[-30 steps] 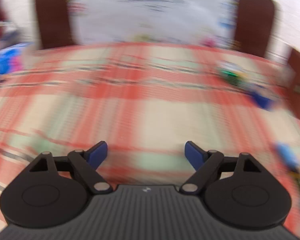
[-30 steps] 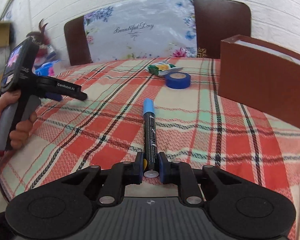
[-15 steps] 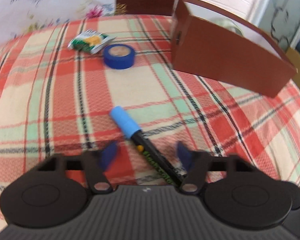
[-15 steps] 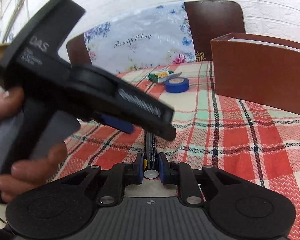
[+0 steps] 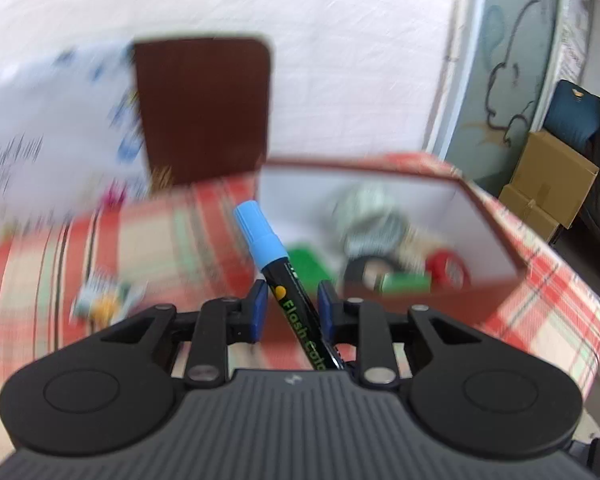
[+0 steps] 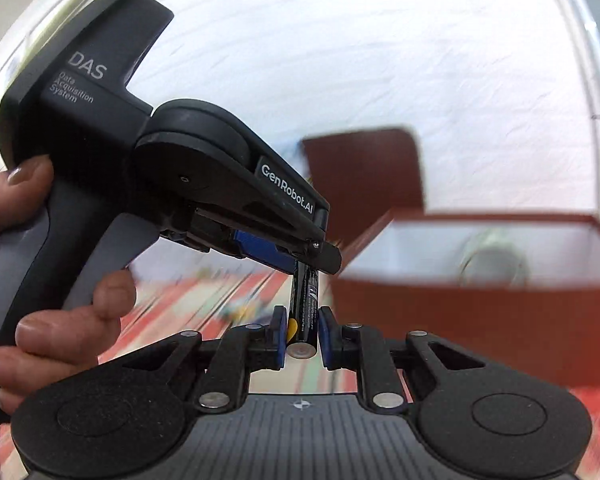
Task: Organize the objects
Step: 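Lower the marker into the brown box and open the left gripper, then move both grippers back toward the blue tape roll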
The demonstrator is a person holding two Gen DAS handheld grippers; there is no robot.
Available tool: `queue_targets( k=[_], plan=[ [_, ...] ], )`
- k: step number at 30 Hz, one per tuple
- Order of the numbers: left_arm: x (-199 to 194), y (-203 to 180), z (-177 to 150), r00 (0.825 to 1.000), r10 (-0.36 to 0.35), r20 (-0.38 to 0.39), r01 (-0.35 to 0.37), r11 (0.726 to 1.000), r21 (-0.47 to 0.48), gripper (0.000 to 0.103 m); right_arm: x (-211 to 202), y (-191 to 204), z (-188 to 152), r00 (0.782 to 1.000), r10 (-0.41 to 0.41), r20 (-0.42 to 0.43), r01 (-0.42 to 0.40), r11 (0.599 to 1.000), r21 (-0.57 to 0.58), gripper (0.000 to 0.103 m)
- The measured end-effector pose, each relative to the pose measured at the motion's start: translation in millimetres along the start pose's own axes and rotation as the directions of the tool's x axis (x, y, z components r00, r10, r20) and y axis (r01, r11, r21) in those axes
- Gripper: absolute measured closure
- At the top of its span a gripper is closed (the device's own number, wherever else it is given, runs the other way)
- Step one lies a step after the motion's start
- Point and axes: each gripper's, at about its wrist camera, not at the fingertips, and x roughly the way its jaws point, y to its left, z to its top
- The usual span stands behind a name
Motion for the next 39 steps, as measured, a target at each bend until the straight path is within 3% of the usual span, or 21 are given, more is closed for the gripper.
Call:
queue_targets(
  k=[4, 8, 10, 12, 13, 15, 20, 26, 30, 34, 39],
  plan=[
    [33.6, -16.9, 28.8, 1.0, -0.021, 0.001, 0.021, 0.999, 0.049, 0.074, 31.9, -30.2, 16.3, 0.998, -0.058, 0.02, 0.057, 0.998, 0.034, 0.087],
    [70.9, -25.6, 36.1, 0.999, -0.024, -0.024, 0.025, 0.996, 0.08, 0.074, 66.4, -56.6, 18.0, 0.995, -0.101, -0.013, 0.101, 0.993, 0.059, 0.086],
    [91.6, -28.0, 34.7, 0.999, -0.004, -0.044, 0.008, 0.995, 0.095, 0.071, 85.4, -66.0, 13.3, 0.989, -0.138, -0.056, 0.14, 0.989, 0.046, 0.079],
    [110.4, -26.9, 30.1, 0.996, 0.047, -0.073, -0.039, 0.993, 0.108, 0.067, 91.5, -67.9, 8.7, 0.982, -0.187, -0.036, 0.187, 0.982, 0.011, 0.06],
    [116.1, -25.1, 26.4, 0.994, 0.056, -0.093, -0.046, 0.993, 0.107, 0.067, 90.3, -67.9, 7.9, 0.982, -0.188, -0.023, 0.188, 0.982, 0.011, 0.06],
    [113.3, -20.5, 20.8, 0.995, 0.042, -0.093, -0.033, 0.994, 0.1, 0.062, 86.9, -66.5, 6.7, 0.984, -0.179, -0.005, 0.179, 0.984, 0.016, 0.057],
    [85.1, -24.7, 19.3, 0.998, 0.027, -0.053, -0.021, 0.994, 0.104, 0.061, 69.8, -55.1, 8.9, 0.982, -0.18, 0.048, 0.178, 0.983, 0.042, 0.056],
    [35.2, -34.3, 0.9, 1.0, 0.019, -0.02, -0.016, 0.993, 0.12, 0.054, 20.6, -25.0, -3.9, 0.98, -0.179, 0.082, 0.176, 0.983, 0.051, 0.055],
    [16.1, -28.3, -25.6, 0.999, 0.036, -0.04, -0.032, 0.993, 0.11, 0.053, -2.0, -18.3, -25.0, 0.987, -0.16, 0.013, 0.159, 0.987, 0.036, 0.049],
    [12.4, -8.1, -60.5, 0.989, 0.092, -0.112, -0.083, 0.993, 0.084, 0.052, 9.9, -14.9, -50.5, 0.981, -0.136, -0.135, 0.146, 0.987, 0.065, 0.049],
    [21.8, 32.0, -103.7, 0.952, 0.217, -0.214, -0.212, 0.976, 0.048, 0.052, 17.0, -4.5, -64.7, 0.952, -0.109, -0.285, 0.14, 0.986, 0.091, 0.049]
  ],
)
